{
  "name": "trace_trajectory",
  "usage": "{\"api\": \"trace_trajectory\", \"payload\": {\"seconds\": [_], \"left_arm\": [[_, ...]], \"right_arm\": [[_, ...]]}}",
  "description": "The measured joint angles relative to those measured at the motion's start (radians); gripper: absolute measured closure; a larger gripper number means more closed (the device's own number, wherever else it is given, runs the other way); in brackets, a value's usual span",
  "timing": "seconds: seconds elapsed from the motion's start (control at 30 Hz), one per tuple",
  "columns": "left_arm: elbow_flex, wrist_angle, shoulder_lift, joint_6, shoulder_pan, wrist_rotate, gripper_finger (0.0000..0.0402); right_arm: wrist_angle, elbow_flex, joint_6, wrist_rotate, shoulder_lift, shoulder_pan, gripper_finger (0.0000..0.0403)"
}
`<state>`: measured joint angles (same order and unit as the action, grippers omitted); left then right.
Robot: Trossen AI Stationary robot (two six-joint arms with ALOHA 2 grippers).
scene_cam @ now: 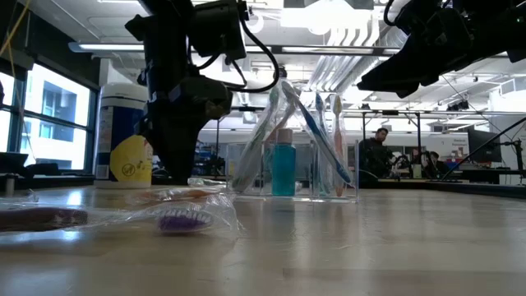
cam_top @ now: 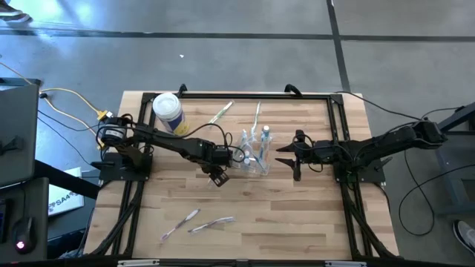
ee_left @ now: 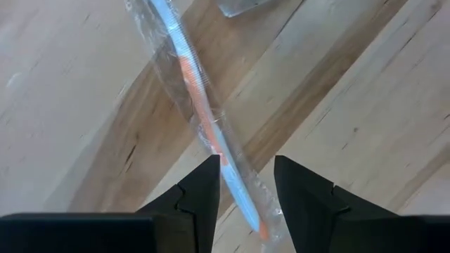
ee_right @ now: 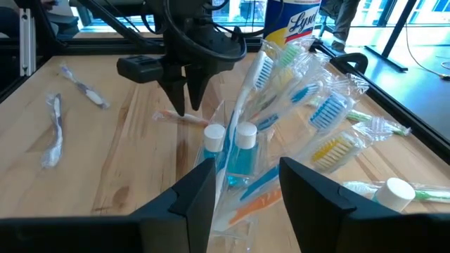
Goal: Pick & Place toothbrushing station
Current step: Put the orange toothbrush into the right section of the transparent bin
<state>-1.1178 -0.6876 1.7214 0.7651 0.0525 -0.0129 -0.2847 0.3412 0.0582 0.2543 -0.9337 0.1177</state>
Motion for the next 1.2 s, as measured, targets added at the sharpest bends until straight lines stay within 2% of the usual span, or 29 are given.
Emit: {"api": "trace_trajectory", "payload": {"seconds": [0.23,0.83,1.2], "left_arm": [[0.001,0.007,0.018,0.052,0.000,0.026,0.0266],[0.000,-0.009,0.037,0.104,0.000,-0.031,0.0266],[-0.003,0.004,0.091,0.110,0.000,0.041,0.0266]], "right_arm": [[0.009,0.000,-0.002,0.000,0.000,0.000,0.0252],[0.003,0.000,0.002,0.000,0.000,0.000,0.0252],[0.010,0.000,0.002,-0.003,0.000,0.000,0.0252]]}}
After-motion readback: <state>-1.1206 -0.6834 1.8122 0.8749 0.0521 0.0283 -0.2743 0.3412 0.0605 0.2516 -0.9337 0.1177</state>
